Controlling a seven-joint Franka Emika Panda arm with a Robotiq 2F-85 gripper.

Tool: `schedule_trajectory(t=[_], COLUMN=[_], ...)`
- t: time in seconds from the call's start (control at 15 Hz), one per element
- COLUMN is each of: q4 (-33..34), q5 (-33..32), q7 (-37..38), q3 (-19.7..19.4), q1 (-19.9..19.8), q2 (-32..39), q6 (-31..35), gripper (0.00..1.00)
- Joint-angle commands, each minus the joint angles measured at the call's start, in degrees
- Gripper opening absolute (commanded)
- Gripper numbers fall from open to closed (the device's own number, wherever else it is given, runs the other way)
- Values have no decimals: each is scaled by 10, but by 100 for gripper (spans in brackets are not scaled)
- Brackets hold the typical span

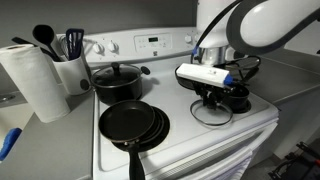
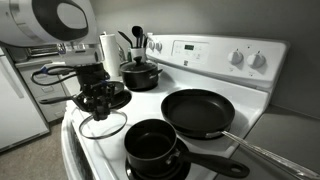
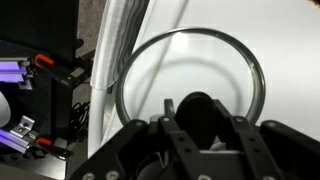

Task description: Uncover the small pot on the stove

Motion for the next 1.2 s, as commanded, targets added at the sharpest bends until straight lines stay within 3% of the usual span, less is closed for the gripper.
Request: schedule_trajectory(t=[0.0,0.67,1.13], q4=[52,211,224], q5=[-15,-48,-26], q7=[27,51,69], q3=[-15,-77,-93], q1=[7,35,42], q2=[68,208,221], q6=[14,12,16], gripper=[14,14,14])
